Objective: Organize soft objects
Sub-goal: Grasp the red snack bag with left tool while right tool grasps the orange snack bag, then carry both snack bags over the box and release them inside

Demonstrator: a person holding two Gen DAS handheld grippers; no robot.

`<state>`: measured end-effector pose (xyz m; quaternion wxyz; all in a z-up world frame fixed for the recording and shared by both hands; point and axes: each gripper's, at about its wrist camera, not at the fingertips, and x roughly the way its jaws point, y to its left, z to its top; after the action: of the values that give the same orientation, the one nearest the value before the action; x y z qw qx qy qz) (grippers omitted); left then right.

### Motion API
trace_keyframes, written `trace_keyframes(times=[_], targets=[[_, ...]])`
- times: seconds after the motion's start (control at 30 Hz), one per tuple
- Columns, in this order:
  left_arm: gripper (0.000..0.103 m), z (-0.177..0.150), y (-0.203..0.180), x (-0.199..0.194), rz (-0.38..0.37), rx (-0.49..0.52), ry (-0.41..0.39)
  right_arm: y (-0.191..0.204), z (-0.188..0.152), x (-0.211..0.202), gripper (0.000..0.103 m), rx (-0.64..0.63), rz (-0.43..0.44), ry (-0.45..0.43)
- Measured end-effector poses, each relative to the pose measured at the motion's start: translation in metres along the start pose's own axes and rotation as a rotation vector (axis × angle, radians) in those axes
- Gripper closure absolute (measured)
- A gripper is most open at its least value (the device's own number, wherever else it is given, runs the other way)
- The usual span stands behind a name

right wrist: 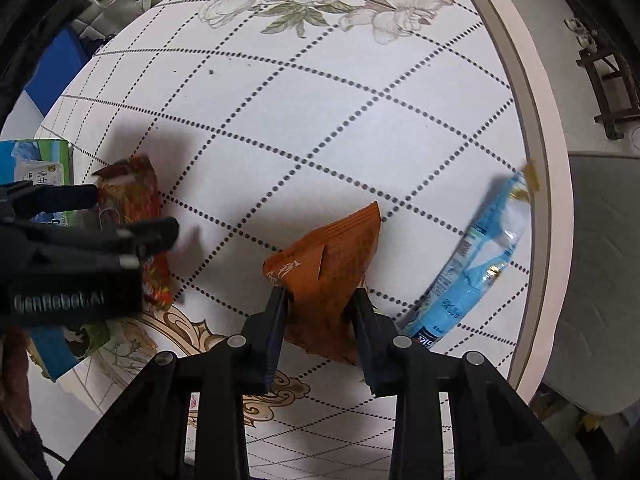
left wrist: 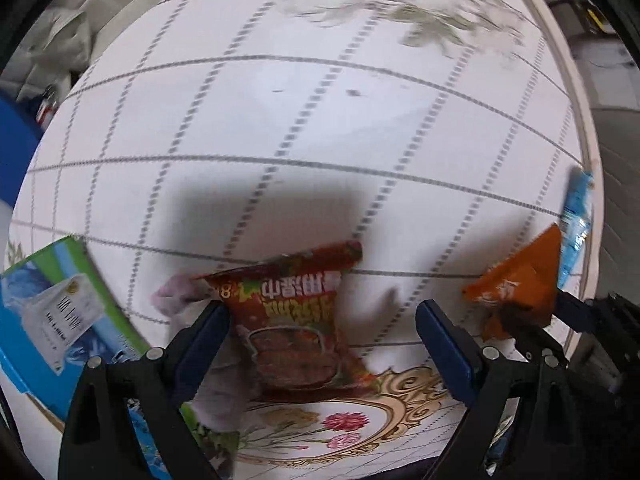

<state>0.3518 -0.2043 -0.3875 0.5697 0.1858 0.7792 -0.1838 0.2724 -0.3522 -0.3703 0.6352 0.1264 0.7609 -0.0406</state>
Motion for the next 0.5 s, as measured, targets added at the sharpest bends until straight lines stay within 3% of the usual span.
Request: trace_keyframes(times=[0.3,0.37,0.4,0.47,0.5], targets=[[0.009,-0.019,-0.004,0.028,0.012,0.034,0.067,-0.019,-0.005,0.004,0.062,0.013,-0.003,0.022],[0.021,-0.028,-0.007,0.035,0.038,0.057,0.074,-0.022,-0.004,0.008,0.060,0.013,-0.011,0.027],[0.037,-0.033,-0.006,0.039,0.041,0.049,0.083,-0.022,-0.005,0.010,0.060,0.015,-0.015,0.027],[0.044,-0.039,-0.007,0.037,0.057,0.034,0.044,-0.024,-0.006,0.013,0.060,0.014,-0.026,0.031],[0.054,-0.042,-0.007,0.035,0.076,0.029,0.031,-0.024,-0.007,0.012,0.060,0.013,-0.030,0.029]])
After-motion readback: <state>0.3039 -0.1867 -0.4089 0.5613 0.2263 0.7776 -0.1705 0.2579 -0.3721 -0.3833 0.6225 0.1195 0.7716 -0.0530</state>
